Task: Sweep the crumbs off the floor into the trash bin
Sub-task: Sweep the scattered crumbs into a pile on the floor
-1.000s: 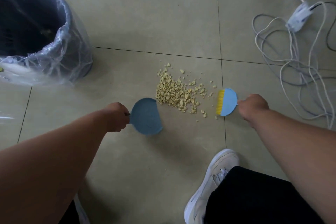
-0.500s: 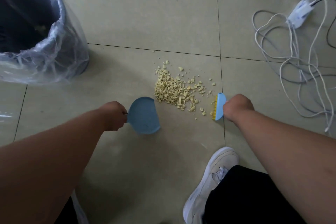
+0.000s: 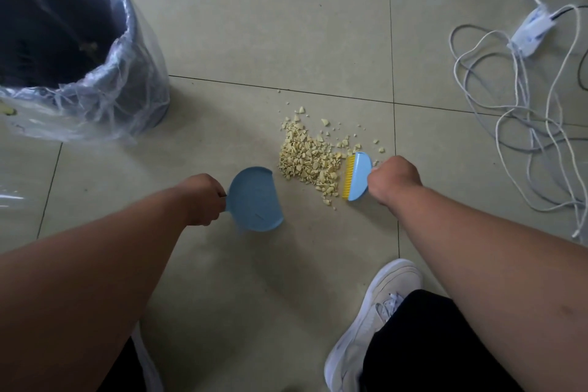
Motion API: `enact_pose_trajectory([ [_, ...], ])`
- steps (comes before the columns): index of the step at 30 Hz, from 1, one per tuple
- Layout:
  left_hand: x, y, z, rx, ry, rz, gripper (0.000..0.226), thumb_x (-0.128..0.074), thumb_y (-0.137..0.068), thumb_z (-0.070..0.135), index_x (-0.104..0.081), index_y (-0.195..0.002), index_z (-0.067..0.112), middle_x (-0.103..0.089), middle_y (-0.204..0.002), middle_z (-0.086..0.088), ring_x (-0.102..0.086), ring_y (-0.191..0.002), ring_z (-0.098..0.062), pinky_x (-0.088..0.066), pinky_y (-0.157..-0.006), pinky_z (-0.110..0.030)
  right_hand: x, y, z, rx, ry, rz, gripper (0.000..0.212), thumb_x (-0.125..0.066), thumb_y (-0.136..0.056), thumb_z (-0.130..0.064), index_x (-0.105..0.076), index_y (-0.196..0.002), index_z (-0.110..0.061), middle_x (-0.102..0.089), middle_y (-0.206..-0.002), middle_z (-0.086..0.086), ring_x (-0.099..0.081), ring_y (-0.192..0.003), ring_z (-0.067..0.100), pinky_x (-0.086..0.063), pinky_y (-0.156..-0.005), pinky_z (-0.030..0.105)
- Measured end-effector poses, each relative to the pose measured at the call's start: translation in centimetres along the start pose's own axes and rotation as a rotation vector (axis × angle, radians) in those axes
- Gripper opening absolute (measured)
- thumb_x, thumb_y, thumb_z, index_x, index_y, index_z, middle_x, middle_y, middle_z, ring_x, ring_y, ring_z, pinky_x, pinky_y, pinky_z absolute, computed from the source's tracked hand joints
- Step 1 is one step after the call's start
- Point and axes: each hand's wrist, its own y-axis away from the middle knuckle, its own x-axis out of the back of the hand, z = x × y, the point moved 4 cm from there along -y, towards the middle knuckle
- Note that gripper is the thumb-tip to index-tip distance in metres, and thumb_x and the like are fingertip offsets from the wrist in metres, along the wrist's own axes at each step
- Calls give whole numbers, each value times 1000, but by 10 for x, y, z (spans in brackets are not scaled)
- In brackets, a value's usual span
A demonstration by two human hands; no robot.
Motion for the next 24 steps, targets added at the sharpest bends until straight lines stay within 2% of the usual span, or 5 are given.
enact_pose_trajectory([
  [5, 4, 4, -4, 4, 10, 2, 23, -67, -94, 15, -75, -78, 1, -69, -69, -12, -56, -49, -22, -42, -38, -20, 27, -3, 27, -103, 53, 59, 8, -59, -91, -12, -59, -96, -7, -68, -105, 19, -61, -86, 36, -47, -72, 32],
  [9, 6, 7, -7, 2, -2, -4, 22, -66, -94, 17, -76, -78, 5, -74, -73, -12, -59, -51, -22, -45, -44, -22, 27, 4, 47, -119, 158, 40, 4, -59, -93, -12, -57, -95, -10, -69, -121, 20, -67, -110, 38, -48, -79, 33],
  [15, 7, 12, -11, 31, -14, -42, 22, -63, -95, 9, -74, -79, 0, -70, -72, -14, -53, -51, -25, -40, -37, -20, -4, 26, 31, -111, 141, -36, 22, -59, -94, -16, -65, -112, -5, -69, -123, 20, -67, -113, 38, -50, -82, 33],
  [20, 8, 17, -12, 20, -13, -59, 20, -62, -97, 6, -74, -84, -3, -67, -74, -15, -53, -52, -24, -40, -37, -20, -24, 45, -5, -63, 41, -53, 4, -58, -94, -13, -55, -95, -12, -70, -119, 19, -68, -109, 38, -48, -77, 32],
  [24, 11, 20, -14, 24, 12, -62, 18, -63, -96, 4, -72, -84, -6, -61, -70, -14, -45, -45, -21, -34, -32, -19, -26, 46, -24, -58, -17, -46, 11, -58, -96, -13, -63, -105, -9, -70, -120, 18, -69, -108, 35, -44, -74, 29],
])
